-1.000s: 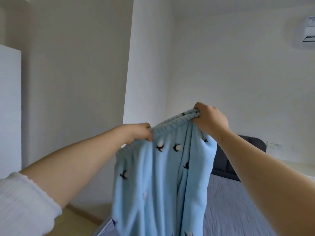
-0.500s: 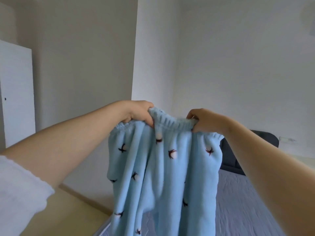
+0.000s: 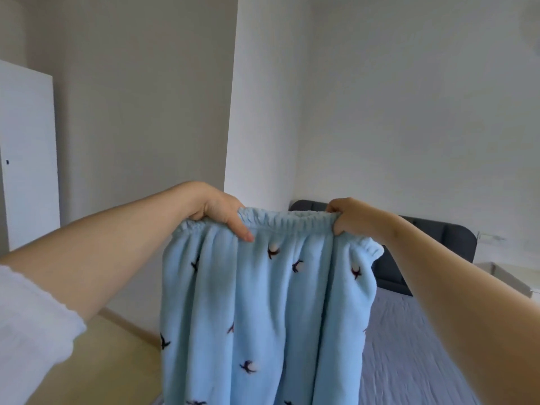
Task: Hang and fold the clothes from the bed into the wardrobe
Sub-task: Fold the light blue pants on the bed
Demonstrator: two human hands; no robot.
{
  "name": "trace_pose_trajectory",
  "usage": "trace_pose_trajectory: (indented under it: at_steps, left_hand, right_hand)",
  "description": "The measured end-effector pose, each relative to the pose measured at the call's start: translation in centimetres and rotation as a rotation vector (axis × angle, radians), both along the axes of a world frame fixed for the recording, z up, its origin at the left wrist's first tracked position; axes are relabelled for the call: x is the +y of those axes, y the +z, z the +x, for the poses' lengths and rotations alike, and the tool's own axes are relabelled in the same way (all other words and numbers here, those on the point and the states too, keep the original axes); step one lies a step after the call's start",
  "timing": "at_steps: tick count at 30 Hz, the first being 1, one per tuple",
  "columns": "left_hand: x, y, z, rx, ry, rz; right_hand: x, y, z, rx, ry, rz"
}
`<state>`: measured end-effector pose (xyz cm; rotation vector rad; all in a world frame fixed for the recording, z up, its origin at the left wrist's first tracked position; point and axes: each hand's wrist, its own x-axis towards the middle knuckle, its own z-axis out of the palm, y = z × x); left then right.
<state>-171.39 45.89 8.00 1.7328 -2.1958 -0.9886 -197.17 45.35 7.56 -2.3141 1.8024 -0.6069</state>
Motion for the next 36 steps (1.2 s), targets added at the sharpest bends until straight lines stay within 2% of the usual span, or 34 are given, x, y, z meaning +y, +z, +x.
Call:
trace_pose_trajectory:
  at_steps: [2,6,8,10,12,14,19,26,29,34,36]
  left_hand:
    - [0.1,0.1,0.5,0.083,0.026,-0.068]
    - [0.0,0.3,2.3,0.206,0.030,-0.068]
    - [-0.1,-0.4,2.7,0.105,0.002,-0.004]
    - [-0.3,-1.9,2.7,-0.032,-0.008,0.064]
    - [-0.7,-3.7,2.4,-0.054,0.044,0.119]
    - [-0.9,-5.0,1.4,0.042,0.154,0.118]
    - [-1.7,-5.6,-2.5,0.359,0.386,-0.051]
    - [-0.9,-3.9,-6.3,0.678,0.464,-0.027]
    - [-0.5,-3.6,-6.2,0.816,0.418,0.015]
    - [0.5,-3.6,-5.7,1.220,0.222,0.202]
    - [1.2,-3.8,-5.6,1.216,0.082,0.184]
  right_hand:
    - [0.3,-0.3,-0.6,-0.093,0.027,0.103]
    - [1.0,-0.4,-2.0,-0.445,0.123,0.314]
    - [1.1,-1.1,-2.2,-0.478,0.138,0.459]
    - [0.9,-2.6,-2.1,-0.404,0.107,0.545]
    - [0.4,-4.4,-1.9,-0.423,0.061,0.579]
    - [0.2,-5.5,-1.6,-0.535,0.001,0.595]
    - [0.1,-4.8,1.2,-0.760,-0.094,0.618]
    - [0.0,-3.3,5.5,-0.980,0.032,0.591]
    - [-0.1,-3.9,5.4,-1.076,0.027,0.551]
    - [0.1,-4.6,5.2,-1.254,0.024,0.498]
    - [0.4,-4.7,5.4,-1.329,0.015,0.488]
